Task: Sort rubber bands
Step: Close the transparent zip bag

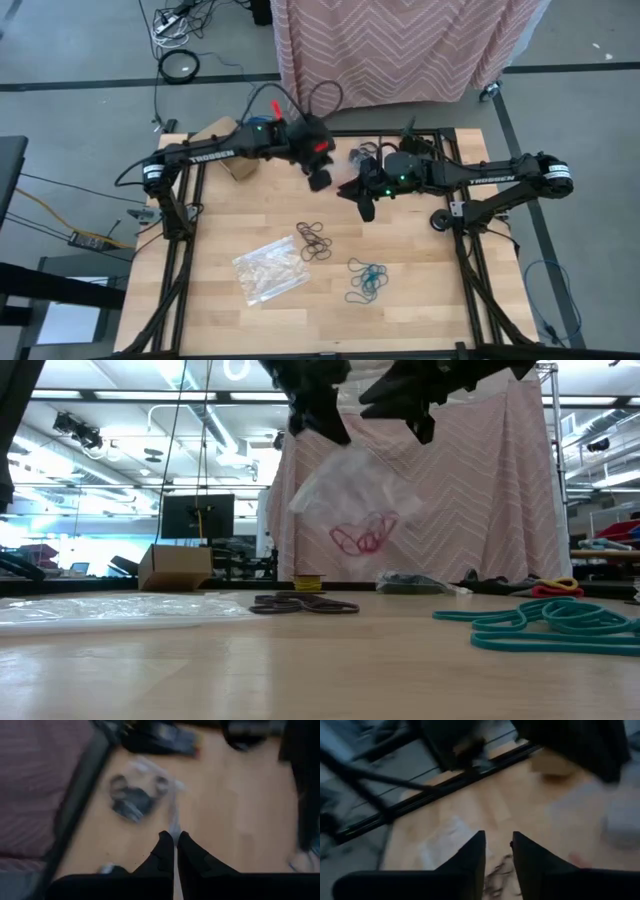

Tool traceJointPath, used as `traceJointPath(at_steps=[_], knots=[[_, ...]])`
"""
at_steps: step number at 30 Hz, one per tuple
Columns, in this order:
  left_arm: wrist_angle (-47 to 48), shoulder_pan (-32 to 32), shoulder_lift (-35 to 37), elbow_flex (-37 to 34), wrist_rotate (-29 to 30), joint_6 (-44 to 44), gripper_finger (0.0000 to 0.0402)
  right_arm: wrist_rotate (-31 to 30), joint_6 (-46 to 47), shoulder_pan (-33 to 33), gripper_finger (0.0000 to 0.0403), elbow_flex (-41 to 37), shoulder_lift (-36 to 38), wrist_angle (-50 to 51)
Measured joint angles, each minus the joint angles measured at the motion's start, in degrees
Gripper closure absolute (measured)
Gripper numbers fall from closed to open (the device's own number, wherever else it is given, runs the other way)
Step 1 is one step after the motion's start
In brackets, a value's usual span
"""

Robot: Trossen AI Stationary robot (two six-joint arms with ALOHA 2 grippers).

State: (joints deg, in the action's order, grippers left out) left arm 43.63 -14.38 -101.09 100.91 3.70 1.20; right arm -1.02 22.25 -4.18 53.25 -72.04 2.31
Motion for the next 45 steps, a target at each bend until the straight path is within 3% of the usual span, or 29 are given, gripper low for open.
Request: traceJointPath(at_steps=[5, 8, 11, 15, 21, 25, 31, 34, 39, 45], knots=[[1.4, 0.0, 0.0, 5.1, 1.0, 1.1, 0.0393, -15.0, 2.4, 0.1, 0.0284, -1.5, -0.6, -0.3], [5.7, 0.0, 0.0, 5.6, -0.5, 1.2, 0.0393, -19.9, 3.7, 0.0, 0.0282, -2.8, -0.2, 0.4], [11.7, 0.0, -0.2, 5.0, -2.7, 3.6, 0.0393, -19.9, 4.3, 0.4, 0.0287, -4.4, 0.5, 1.6], [11.2, 1.1, -0.6, 1.2, -6.6, 4.9, 0.0388, -17.7, 7.5, 1.3, 0.0291, -7.6, 0.9, 1.8], [-0.7, 3.8, -0.6, -2.3, -13.0, -6.7, 0.0389, -10.9, 18.4, 5.5, 0.0293, -11.8, 2.4, 2.3], [-6.9, 3.9, -1.4, -2.9, -15.9, -13.8, 0.0389, -14.3, 22.1, 9.9, 0.0294, -13.1, 3.6, 2.4], [-4.0, 1.9, -6.4, -2.9, -16.4, -14.4, 0.0381, -20.3, 24.7, 13.2, 0.0294, -14.1, 3.8, 2.4], [-2.6, 1.4, -10.2, -2.9, -16.7, -11.1, 0.0361, -20.9, 24.8, 13.6, 0.0292, -14.9, 3.7, 2.7], [0.9, 1.0, -13.5, -3.0, -23.1, -3.4, 0.0300, -21.3, 25.7, 13.5, 0.0290, -15.3, 3.7, 2.9], [5.3, -0.5, -13.8, -3.0, -21.4, 3.4, 0.0235, -23.5, 27.5, 13.5, 0.0289, -15.3, 3.7, 5.7]])
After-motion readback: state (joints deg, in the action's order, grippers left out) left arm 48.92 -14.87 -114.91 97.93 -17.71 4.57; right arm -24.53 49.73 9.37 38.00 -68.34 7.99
